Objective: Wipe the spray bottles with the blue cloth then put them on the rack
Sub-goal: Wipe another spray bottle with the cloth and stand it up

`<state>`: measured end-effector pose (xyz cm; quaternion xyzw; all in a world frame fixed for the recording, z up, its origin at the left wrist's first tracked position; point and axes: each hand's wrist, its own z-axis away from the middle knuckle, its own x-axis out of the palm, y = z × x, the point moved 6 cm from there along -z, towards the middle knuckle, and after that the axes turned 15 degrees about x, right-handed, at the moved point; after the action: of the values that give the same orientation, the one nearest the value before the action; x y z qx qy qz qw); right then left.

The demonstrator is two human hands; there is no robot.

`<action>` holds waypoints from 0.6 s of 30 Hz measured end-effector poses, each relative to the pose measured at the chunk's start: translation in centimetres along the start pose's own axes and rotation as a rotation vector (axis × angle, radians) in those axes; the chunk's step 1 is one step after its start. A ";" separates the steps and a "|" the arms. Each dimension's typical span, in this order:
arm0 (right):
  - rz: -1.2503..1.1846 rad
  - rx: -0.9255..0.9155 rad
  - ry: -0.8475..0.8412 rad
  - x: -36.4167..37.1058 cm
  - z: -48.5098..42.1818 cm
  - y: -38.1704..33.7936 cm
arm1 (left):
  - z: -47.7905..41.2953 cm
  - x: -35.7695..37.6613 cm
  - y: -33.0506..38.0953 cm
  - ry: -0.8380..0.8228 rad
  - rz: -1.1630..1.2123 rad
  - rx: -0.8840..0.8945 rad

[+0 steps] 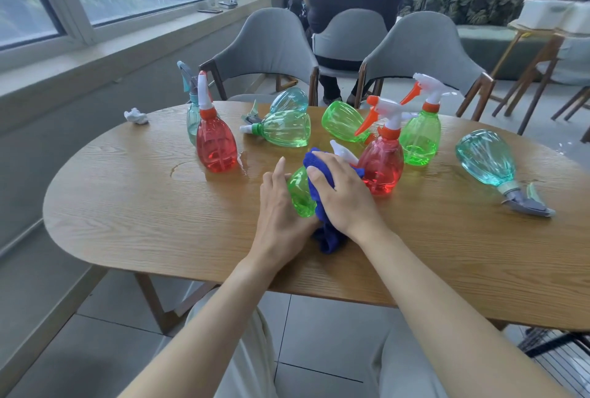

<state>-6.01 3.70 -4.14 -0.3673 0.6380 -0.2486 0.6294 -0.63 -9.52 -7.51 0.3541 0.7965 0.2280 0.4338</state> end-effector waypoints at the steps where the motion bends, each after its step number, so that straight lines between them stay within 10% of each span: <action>1: 0.007 -0.003 0.014 0.0 0.2 0.0 | 0.0 -0.1 0.1 0.002 -0.009 -0.003; 18: 0.131 0.024 -0.035 -1.7 -0.6 -0.5 | -1.8 -0.9 0.7 -0.164 -0.098 -0.040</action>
<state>-6.66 4.67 -2.64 -0.3214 0.6465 -0.2082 0.6598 -1.61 -9.83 -5.59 0.3234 0.7699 0.1926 0.5153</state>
